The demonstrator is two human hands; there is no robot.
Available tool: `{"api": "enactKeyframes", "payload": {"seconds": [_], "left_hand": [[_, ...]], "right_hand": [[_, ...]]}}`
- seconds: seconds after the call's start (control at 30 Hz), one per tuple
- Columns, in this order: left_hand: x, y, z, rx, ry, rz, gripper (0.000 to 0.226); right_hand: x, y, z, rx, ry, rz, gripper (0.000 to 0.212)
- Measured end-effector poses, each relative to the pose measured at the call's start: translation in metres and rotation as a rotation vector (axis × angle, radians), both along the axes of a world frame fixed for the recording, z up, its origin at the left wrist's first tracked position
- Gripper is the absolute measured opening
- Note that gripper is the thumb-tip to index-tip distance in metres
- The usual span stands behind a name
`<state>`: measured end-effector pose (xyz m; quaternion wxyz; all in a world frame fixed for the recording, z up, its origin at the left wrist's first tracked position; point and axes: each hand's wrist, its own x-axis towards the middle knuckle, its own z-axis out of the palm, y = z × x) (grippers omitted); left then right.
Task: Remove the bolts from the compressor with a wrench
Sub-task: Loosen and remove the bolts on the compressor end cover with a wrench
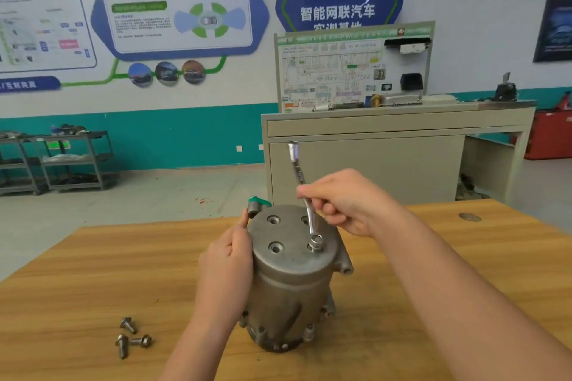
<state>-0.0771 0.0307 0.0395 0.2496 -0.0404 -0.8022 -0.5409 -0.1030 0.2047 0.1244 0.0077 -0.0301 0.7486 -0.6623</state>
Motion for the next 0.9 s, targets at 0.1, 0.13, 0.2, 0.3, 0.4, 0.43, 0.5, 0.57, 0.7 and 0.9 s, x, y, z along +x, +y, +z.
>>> {"api": "enactKeyframes", "payload": {"seconds": [0.1,0.13,0.2,0.3,0.4,0.43,0.5,0.57,0.7,0.9], "left_hand": [[-0.004,0.001,0.002,0.007,0.002,0.04,0.04],[-0.005,0.002,0.003,0.021,-0.047,0.052,0.037],[-0.002,0.002,0.008,0.15,-0.198,0.07,0.026],[-0.003,-0.003,0.007,0.075,-0.08,0.059,0.03],[0.006,-0.006,0.004,0.064,0.011,0.002,0.045],[0.009,-0.007,0.003,0.078,0.015,-0.025,0.051],[0.008,-0.01,-0.001,0.112,0.0,-0.045,0.049],[0.009,-0.011,-0.003,0.115,-0.02,-0.027,0.045],[0.01,-0.009,-0.004,0.086,-0.04,-0.037,0.045],[0.006,-0.002,0.002,0.05,-0.04,0.054,0.044]], "right_hand": [[0.013,-0.042,0.025,0.558,0.182,0.073,0.021],[0.024,-0.054,0.025,0.738,0.299,0.077,0.02],[0.058,-0.065,0.014,0.936,0.491,0.077,0.009],[0.108,-0.051,-0.018,0.941,0.731,0.079,0.017],[0.125,-0.01,-0.051,0.688,0.682,0.128,0.02],[0.125,0.006,-0.059,0.525,0.601,0.159,0.021],[0.122,0.027,-0.067,0.139,0.426,0.221,0.022],[0.104,0.036,-0.072,-0.186,0.318,0.115,0.021],[0.045,0.026,-0.05,-0.39,0.09,-0.169,0.025],[0.011,-0.029,0.011,0.287,0.151,-0.008,0.016]]}}
